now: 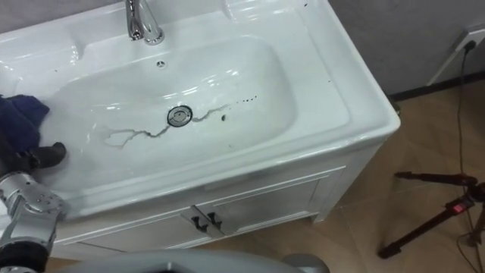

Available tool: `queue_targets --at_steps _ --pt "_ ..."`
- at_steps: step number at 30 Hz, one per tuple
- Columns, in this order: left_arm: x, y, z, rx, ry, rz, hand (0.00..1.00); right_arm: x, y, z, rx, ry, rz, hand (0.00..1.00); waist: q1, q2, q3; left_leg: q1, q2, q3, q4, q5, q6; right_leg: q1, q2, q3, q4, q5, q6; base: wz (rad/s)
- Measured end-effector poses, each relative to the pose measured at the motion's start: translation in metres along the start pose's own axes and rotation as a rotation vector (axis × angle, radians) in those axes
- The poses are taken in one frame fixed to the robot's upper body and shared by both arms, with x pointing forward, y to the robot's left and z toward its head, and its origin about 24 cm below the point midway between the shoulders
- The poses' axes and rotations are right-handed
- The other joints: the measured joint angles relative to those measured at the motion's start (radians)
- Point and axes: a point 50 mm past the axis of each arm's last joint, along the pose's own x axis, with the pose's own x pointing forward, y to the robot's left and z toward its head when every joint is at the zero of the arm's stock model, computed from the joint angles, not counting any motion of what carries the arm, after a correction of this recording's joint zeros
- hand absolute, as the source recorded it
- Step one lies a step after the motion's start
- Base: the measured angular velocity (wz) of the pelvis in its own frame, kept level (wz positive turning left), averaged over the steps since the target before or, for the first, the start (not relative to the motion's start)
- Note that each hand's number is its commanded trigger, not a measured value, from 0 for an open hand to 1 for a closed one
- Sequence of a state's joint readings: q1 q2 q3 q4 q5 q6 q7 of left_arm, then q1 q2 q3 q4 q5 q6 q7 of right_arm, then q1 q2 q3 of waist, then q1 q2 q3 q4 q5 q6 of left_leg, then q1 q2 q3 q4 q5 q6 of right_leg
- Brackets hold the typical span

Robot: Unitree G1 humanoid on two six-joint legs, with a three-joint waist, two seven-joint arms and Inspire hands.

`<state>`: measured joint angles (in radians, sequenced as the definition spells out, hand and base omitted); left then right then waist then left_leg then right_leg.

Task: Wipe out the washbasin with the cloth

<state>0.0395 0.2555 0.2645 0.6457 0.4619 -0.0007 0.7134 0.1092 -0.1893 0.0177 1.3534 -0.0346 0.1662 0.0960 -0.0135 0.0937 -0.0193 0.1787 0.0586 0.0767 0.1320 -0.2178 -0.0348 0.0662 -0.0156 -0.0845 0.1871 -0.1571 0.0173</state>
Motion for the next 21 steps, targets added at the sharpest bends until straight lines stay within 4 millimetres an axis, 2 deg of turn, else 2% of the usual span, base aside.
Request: queue_targets --at_steps 4,7,14,21 --pt "0.002 0.007 0.005 -0.027 -0.024 0.052 0.00 0.000 0.000 0.000 0.001 -0.001 -0.024 0.00 0.023 -0.009 0.0005 0.003 0.000 -0.001 0.000 0.000 0.000 0.002 0.000 -0.001 0.000 0.000 -0.001 -0.02" --pt "0.002 0.008 0.008 -0.037 -0.032 0.060 0.00 0.000 0.000 -0.001 0.000 0.000 -0.032 0.00 0.033 -0.007 0.0025 0.006 0.000 -0.011 0.000 0.000 0.000 0.002 -0.001 -0.006 -0.001 0.000 -0.001 0.05" --pt "-0.004 0.008 0.002 -0.059 -0.009 0.082 0.00 0.000 0.000 -0.002 0.000 0.002 -0.027 0.00 0.034 -0.008 0.0050 0.003 0.000 -0.023 -0.003 0.000 0.000 0.003 0.000 -0.004 -0.001 -0.001 -0.001 0.00" --pt "-0.007 0.008 -0.005 -0.120 0.045 0.077 0.00 0.000 0.000 -0.002 -0.010 -0.009 -0.009 0.00 0.033 -0.015 0.0026 0.008 0.000 -0.017 -0.004 0.000 0.000 0.006 0.000 -0.001 0.001 -0.001 -0.001 -0.01"
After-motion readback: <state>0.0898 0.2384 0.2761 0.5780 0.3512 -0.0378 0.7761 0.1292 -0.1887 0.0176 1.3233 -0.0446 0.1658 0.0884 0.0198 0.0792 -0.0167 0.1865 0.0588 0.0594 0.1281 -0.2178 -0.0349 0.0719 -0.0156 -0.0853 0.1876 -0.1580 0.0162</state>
